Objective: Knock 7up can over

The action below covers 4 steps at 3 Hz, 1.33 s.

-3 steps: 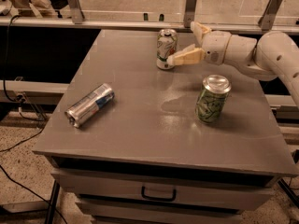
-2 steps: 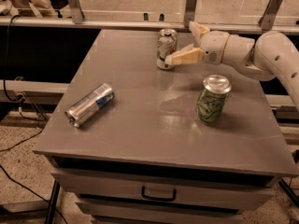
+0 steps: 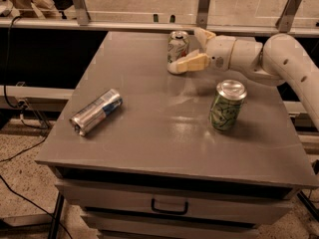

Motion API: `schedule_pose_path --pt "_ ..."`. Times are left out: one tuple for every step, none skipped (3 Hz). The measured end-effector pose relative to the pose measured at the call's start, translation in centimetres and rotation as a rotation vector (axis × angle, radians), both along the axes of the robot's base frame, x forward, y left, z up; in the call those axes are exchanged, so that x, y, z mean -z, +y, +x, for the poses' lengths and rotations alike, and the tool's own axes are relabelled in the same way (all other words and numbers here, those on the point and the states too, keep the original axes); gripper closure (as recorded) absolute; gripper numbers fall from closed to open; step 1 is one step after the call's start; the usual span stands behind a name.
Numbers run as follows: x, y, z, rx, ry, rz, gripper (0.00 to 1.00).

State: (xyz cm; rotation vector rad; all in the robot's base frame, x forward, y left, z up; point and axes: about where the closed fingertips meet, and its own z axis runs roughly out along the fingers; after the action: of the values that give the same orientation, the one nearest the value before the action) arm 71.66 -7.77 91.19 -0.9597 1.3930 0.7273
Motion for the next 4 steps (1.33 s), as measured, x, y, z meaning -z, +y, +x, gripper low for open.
schedule_pose_path --pt "0.92 0.84 0.07 -0.007 0.022 0.014 0.00" --pt "1.55 1.21 0.22 -0.002 0.034 0.046 0.16" --pt "1.69 1.59 0.29 -0.006 0.032 0.068 0.39" --pt "1.42 1.76 0.32 -0.012 0.021 0.070 0.62"
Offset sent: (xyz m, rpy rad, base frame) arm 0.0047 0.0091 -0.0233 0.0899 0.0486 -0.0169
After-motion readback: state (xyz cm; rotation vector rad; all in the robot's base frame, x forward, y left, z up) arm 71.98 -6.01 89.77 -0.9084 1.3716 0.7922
